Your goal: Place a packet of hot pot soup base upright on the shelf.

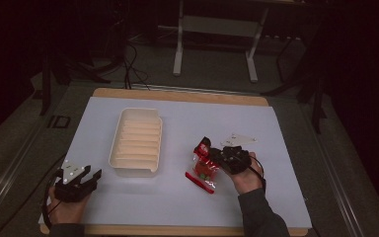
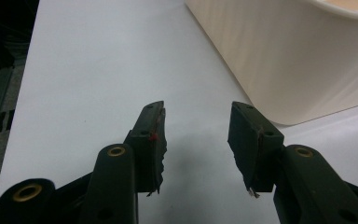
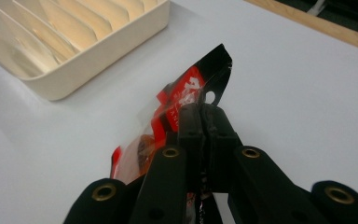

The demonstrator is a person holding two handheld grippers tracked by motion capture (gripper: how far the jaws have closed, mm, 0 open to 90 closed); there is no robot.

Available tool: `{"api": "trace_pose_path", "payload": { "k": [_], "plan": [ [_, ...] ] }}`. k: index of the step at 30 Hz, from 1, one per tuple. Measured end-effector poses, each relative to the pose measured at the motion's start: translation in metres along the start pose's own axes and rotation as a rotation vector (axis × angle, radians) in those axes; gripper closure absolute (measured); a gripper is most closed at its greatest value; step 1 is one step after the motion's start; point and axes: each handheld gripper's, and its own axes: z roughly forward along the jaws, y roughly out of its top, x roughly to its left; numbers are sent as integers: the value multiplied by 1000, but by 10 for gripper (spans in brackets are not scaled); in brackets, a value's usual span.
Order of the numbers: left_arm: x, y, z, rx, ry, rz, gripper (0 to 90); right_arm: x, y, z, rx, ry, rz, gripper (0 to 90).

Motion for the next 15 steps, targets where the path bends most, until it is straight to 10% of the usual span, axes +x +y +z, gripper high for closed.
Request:
{"api": "trace_pose_path", "payload": {
  "k": [15],
  "plan": [
    [1,0,0,-3,-4,-3,560,-2,14,4,-20,6,-30,875]
  ]
}}
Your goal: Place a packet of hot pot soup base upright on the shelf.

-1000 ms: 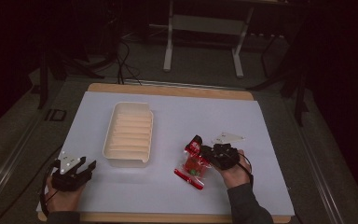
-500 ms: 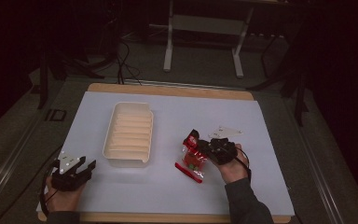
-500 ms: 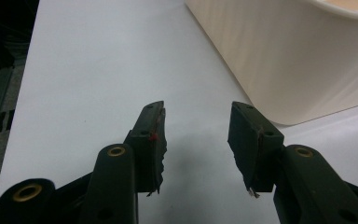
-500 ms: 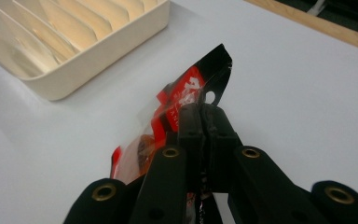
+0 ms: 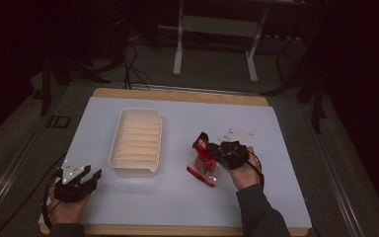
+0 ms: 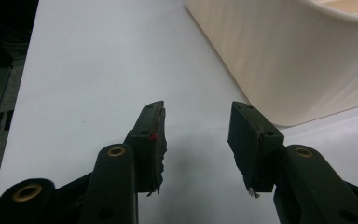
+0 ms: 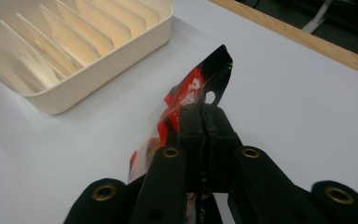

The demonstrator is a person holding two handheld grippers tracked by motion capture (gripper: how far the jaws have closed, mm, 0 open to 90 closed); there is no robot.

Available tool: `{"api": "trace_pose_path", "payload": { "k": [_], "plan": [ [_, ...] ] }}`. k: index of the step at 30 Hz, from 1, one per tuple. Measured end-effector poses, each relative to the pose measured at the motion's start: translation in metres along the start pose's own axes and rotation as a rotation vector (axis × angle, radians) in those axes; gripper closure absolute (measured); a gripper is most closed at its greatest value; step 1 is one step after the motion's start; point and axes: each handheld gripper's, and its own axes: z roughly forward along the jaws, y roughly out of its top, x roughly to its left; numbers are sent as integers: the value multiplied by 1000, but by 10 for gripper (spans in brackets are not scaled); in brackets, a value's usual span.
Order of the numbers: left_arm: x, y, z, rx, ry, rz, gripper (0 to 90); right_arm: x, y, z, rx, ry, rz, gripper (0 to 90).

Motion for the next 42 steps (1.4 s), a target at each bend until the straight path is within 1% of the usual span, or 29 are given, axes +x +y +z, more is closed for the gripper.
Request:
{"api": "trace_pose_path", "payload": {
  "k": [9,10,17,18,23,26,31,36,42],
  "plan": [
    [1,0,0,-1,1,1,560,-2,7,2,-18,14,-27,875],
    [1,0,0,0,1,1,560,-2,8,3,-20,15,-36,876],
    [1,0,0,3,4,-2,564,-2,12,6,-29,24,-46,876],
    [1,0,0,2,4,-2,564,-2,14,7,-38,33,-54,875],
    [1,0,0,3,3,0,564,-1,18,9,-45,38,-63,876],
    [0,0,0,2,3,-3,565,0,22,11,-49,46,-81,876],
    [1,0,-1,1,1,-3,566,0,27,12,-56,61,-83,876],
    [0,0,0,1,3,-3,566,0,33,14,-60,65,-100,876],
    [1,0,-1,1,3,-3,566,2,40,17,-71,90,-122,876]
  ]
}}
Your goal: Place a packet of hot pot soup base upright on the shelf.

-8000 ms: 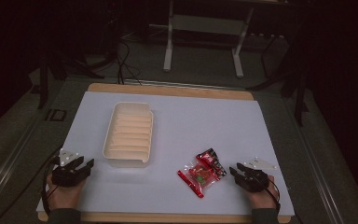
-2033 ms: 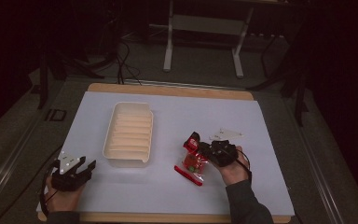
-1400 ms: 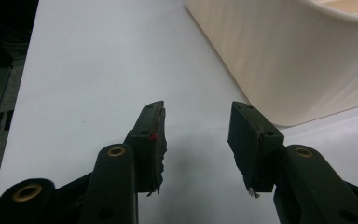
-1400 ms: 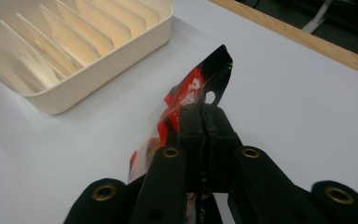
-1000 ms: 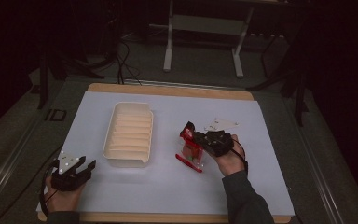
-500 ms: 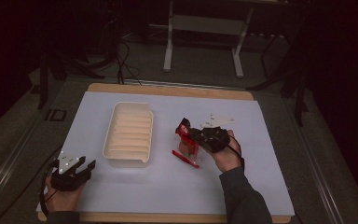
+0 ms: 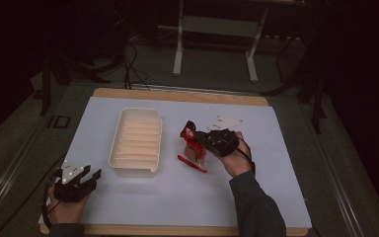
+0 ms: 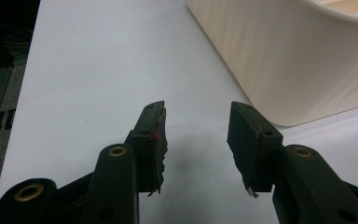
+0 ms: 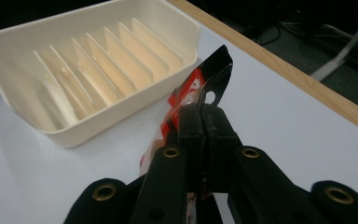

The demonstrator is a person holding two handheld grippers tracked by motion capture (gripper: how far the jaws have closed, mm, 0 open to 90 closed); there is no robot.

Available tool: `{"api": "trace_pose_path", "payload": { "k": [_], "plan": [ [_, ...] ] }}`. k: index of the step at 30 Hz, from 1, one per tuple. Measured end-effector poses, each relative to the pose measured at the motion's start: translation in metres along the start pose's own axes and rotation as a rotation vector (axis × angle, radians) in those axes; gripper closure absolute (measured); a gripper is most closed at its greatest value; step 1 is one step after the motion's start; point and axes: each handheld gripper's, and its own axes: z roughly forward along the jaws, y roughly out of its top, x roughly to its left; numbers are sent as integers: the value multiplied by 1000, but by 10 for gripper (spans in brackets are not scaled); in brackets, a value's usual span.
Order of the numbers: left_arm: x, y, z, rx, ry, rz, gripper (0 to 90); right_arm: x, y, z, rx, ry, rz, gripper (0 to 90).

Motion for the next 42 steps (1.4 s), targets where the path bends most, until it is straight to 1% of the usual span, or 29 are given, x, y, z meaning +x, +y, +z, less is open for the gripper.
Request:
{"api": "trace_pose_path", "payload": {
  "k": [6,11,14,25,28,34,38,42],
  "plan": [
    [0,0,0,0,0,1,567,0,5,3,-16,26,-14,876],
    [0,0,0,0,0,1,567,0,8,5,-16,30,-22,876],
    [0,0,0,0,-1,2,566,-1,12,7,-27,47,-40,875],
    [0,0,0,-1,-1,1,566,-3,20,11,-34,62,-84,875],
    [1,0,0,-2,-1,1,566,-3,22,11,-48,74,-98,875],
    [0,0,0,-2,-1,1,567,-5,25,14,-57,79,-108,875],
    [0,0,0,-4,-2,-1,566,-7,29,17,-76,89,-130,875],
    [0,0,0,-3,-3,0,566,-8,32,20,-90,93,-138,875]
  ]
}}
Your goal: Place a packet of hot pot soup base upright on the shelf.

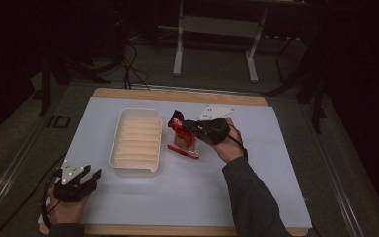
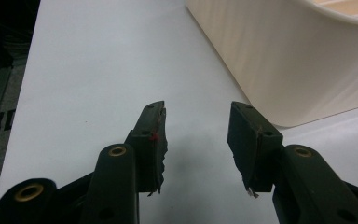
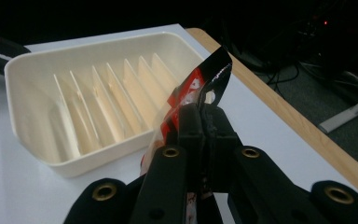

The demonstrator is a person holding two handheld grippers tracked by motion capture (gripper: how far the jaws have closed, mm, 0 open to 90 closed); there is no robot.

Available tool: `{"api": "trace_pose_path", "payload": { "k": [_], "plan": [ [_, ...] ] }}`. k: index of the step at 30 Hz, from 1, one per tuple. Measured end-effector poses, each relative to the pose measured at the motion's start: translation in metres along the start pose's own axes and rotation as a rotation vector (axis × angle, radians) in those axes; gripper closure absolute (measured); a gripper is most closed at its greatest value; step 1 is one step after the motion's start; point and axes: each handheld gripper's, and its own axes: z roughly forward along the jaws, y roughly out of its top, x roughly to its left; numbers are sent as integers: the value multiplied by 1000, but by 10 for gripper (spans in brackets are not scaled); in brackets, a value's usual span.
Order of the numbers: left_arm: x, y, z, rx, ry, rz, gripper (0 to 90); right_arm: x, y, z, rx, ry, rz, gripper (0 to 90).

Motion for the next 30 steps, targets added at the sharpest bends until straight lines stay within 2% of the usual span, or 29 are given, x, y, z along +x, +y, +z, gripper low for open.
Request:
{"api": "trace_pose_path", "payload": {
  "k": [6,30],
  "plan": [
    [0,0,0,-1,0,-1,566,-1,3,6,-4,8,-10,875],
    [-1,0,-1,-8,-6,2,566,-13,23,32,6,-25,-22,875]
  ]
}}
